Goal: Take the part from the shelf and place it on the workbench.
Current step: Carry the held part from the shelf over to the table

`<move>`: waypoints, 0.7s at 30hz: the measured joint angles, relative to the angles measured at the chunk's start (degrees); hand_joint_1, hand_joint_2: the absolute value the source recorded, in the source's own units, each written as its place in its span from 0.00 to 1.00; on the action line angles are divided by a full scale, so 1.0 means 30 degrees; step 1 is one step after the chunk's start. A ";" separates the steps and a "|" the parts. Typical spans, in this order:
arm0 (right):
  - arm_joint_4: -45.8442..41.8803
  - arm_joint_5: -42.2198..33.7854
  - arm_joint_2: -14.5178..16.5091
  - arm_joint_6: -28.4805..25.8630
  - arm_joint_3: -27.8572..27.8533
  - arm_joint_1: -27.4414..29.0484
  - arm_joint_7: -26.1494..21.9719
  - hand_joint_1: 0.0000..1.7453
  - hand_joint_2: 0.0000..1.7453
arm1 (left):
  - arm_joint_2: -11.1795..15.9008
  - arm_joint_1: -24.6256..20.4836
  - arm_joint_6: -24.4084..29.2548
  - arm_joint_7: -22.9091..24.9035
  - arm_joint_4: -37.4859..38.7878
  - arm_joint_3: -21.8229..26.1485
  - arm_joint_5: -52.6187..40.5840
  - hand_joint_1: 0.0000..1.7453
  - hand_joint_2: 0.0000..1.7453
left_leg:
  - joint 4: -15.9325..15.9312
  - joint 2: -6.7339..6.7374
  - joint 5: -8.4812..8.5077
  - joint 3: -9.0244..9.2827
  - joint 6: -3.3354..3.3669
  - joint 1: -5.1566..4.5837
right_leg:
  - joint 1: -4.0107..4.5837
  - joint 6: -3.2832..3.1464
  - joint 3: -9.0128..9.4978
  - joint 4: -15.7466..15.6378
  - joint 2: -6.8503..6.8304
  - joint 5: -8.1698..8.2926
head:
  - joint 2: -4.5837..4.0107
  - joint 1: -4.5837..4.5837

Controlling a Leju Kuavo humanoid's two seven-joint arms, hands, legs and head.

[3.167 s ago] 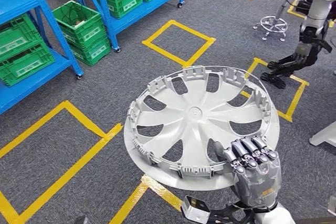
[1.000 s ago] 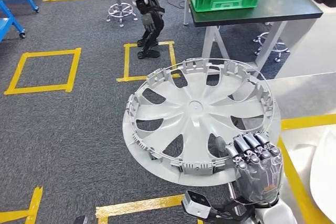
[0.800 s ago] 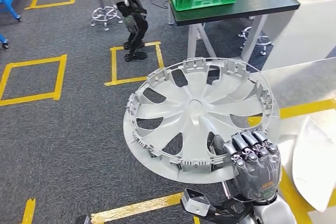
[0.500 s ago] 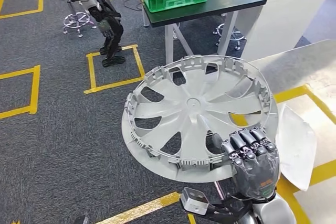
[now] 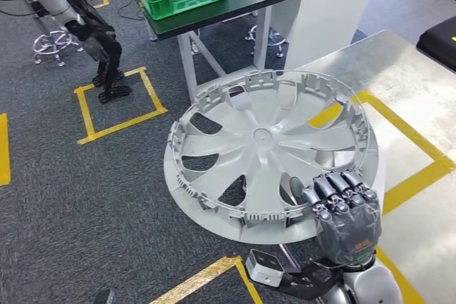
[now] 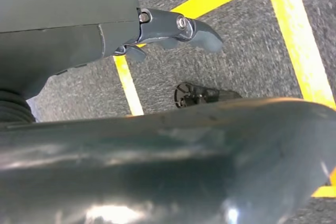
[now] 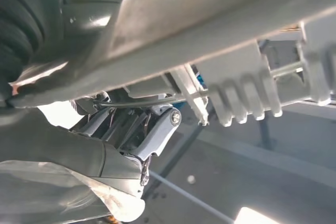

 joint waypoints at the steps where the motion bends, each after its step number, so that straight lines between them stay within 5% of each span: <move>1: 0.0000 0.0000 0.0007 0.0000 -0.0020 -0.0004 0.0007 1.00 1.00 | -0.0009 -0.0014 -0.0007 0.0002 0.0000 0.0002 -0.0013 0.00 0.00 | 0.0009 0.0180 -0.0029 0.0051 -0.0076 0.0019 | -0.0002 -0.0146 -0.0051 -0.0002 0.0248 0.0033 | 0.0002 -0.0025; 2: -0.0002 0.0000 0.0007 0.0000 -0.0044 0.0010 0.0013 1.00 1.00 | -0.0022 -0.0040 -0.0022 0.0002 -0.0002 0.0002 -0.0029 0.00 0.00 | 0.0043 0.0207 -0.0117 0.0090 -0.0176 0.0068 | -0.0014 -0.0255 -0.0057 -0.0012 0.0448 0.0051 | 0.0002 -0.0025; 4: -0.0007 0.0000 0.0009 0.0000 -0.0115 0.0021 0.0040 1.00 1.00 | -0.0047 -0.0074 -0.0048 0.0002 -0.0005 0.0002 -0.0057 0.00 0.00 | 0.0876 -0.0472 -0.0759 -0.0197 -0.0336 0.0164 | -0.0072 -0.0491 -0.0026 -0.0054 0.0853 0.0087 | 0.0002 -0.0091; 7: -0.0004 0.0000 0.0015 0.0000 -0.0204 0.0002 0.0066 1.00 1.00 | -0.0075 0.0009 -0.0071 0.0011 0.0000 -0.0002 -0.0106 0.00 0.00 | 0.4604 -0.1558 -0.2486 -0.1947 -0.0350 0.0194 | -0.0030 -0.0725 0.0000 -0.0069 0.1538 0.0087 | 0.0002 -0.0193; 9: 0.0000 0.0000 0.0015 0.0000 -0.0244 0.0007 0.0066 1.00 1.00 | -0.0077 0.0093 -0.0087 0.0024 0.0002 -0.0004 -0.0167 0.00 0.00 | 0.5717 -0.1648 -0.2483 -0.2609 -0.0264 0.0171 | 0.0043 -0.0762 0.0040 -0.0064 0.2095 0.0090 | 0.0002 -0.0199; 11: 0.0009 0.0000 0.0015 0.0000 -0.0306 0.0013 0.0053 1.00 1.00 | -0.0048 0.0113 -0.0129 0.0031 0.0002 -0.0004 -0.0235 0.00 0.00 | 0.4017 -0.1911 -0.1118 -0.1997 -0.0097 0.0143 | 0.0067 -0.0758 0.0121 -0.0058 0.2652 0.0092 | 0.0000 -0.0195; 13: 0.0020 0.0000 0.0015 0.0000 -0.0385 0.0002 0.0017 1.00 1.00 | 0.0000 0.0120 -0.0182 0.0029 0.0004 -0.0004 -0.0271 0.00 0.00 | 0.1520 -0.2929 0.0050 -0.0986 0.0062 0.0180 | 0.0057 -0.0694 0.0116 -0.0020 0.3121 0.0102 | -0.0002 -0.0177; 15: 0.0022 0.0000 0.0015 0.0000 -0.0448 0.0003 -0.0022 1.00 1.00 | 0.0025 0.0115 -0.0213 0.0020 0.0005 -0.0005 -0.0324 0.00 0.00 | 0.0434 -0.3598 0.0236 -0.0572 0.0111 0.0175 | -0.0035 -0.0489 -0.0058 -0.0001 0.3538 0.0181 | 0.0000 -0.0184; 17: 0.0020 0.0000 0.0016 0.0000 -0.0481 0.0068 -0.0053 1.00 1.00 | 0.0003 0.0086 -0.0226 0.0013 0.0007 -0.0005 -0.0372 0.00 0.00 | 0.0204 -0.3251 0.0276 -0.0508 0.0199 0.0154 | -0.0137 -0.0233 -0.0267 -0.0031 0.3859 0.0257 | 0.0002 -0.0195; 19: 0.0016 0.0000 0.0020 -0.0004 -0.0494 0.0122 -0.0067 1.00 1.00 | -0.0008 0.0075 -0.0237 0.0007 0.0009 -0.0002 -0.0388 0.00 0.00 | -0.0039 -0.2766 0.0398 -0.0410 0.0391 0.0201 | -0.0084 -0.0052 -0.0648 0.0502 0.3144 -0.0127 | 0.0002 -0.0124; 21: 0.0015 0.0000 0.0020 -0.0007 -0.0490 0.0106 -0.0064 1.00 1.00 | 0.0012 0.0100 -0.0244 -0.0002 0.0009 0.0002 -0.0404 0.00 0.00 | -0.0145 -0.2218 0.0430 -0.0353 0.0516 0.0192 | -0.0042 0.0102 -0.1632 0.2473 0.1952 -0.1177 | 0.0002 -0.0042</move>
